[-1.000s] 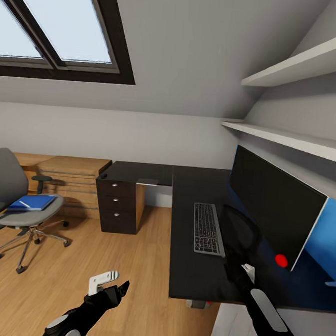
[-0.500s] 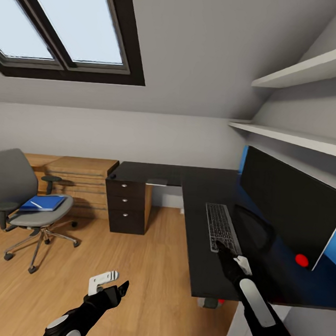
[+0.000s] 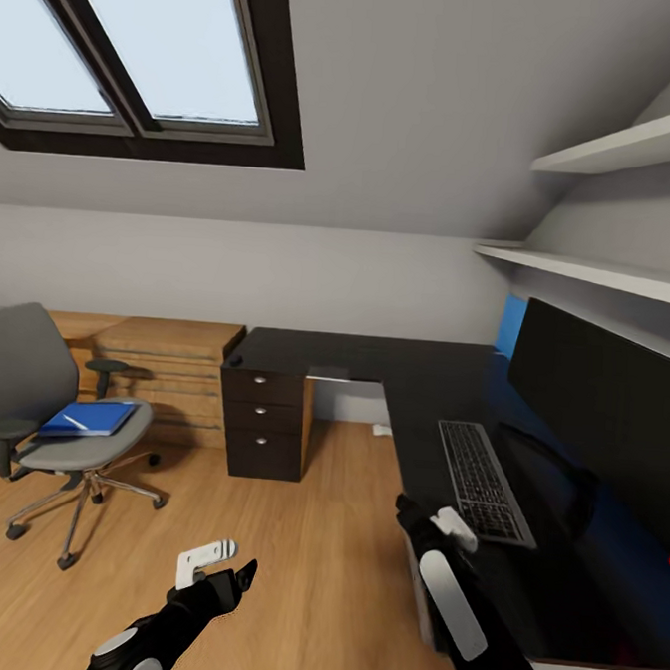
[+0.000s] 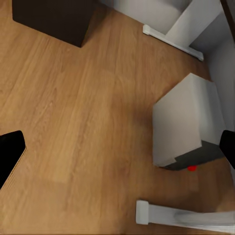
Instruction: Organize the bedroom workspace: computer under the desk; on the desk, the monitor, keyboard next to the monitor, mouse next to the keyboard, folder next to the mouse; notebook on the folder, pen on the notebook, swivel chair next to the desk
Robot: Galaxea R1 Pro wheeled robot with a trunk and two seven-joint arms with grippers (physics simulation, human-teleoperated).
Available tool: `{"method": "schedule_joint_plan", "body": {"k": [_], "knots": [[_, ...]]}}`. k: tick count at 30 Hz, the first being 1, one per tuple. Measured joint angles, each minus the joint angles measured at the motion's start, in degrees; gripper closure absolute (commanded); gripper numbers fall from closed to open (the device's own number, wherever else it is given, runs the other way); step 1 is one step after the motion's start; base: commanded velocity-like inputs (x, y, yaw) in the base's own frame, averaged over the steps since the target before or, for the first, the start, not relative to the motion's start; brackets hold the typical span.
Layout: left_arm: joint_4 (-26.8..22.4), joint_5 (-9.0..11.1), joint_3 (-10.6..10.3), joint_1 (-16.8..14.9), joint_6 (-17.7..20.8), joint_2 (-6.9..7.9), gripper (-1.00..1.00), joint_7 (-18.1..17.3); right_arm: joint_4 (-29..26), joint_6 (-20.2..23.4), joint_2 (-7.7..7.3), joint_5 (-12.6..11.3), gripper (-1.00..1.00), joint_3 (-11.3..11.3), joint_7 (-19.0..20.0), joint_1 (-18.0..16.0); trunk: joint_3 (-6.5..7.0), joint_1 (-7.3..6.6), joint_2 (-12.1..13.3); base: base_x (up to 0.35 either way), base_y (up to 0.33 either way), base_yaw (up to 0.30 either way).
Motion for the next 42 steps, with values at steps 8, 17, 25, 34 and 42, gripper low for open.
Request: {"method": "schedule_joint_plan", "body": {"k": [8,17,25,34,42], "knots": [[0.00,-0.03,0.00,0.00,0.00,0.00,-1.00,0.01,0.03,-9.23,1.82,21.28,-1.00,5.73,-4.96,0.02,0.00,0.00,0.00,0.277,0.224,0.000],[0.00,0.01,0.12,0.00,-0.01,0.00,-1.00,0.01,-3.94,2.59,4.60,25.43,-1.00,12.72,-15.06,0.01,0.00,0.00,0.00,0.277,0.225,0.000],[0.00,0.02,0.17,0.00,0.00,0.02,-1.00,-0.02,-6.05,3.50,4.53,25.54,-1.00,13.11,-15.30,0.07,0.00,0.00,0.00,0.269,0.238,0.000],[0.00,0.02,0.18,0.00,0.00,0.06,-1.00,-0.08,-6.74,2.35,4.61,25.47,-1.00,13.12,-15.49,0.05,0.00,0.00,0.00,0.267,0.241,0.000],[0.01,0.02,0.18,0.00,-0.01,0.02,-1.00,-0.09,-6.66,0.19,4.54,25.55,-1.00,13.12,-15.44,0.10,0.00,0.00,0.00,0.317,0.061,0.167]]}}
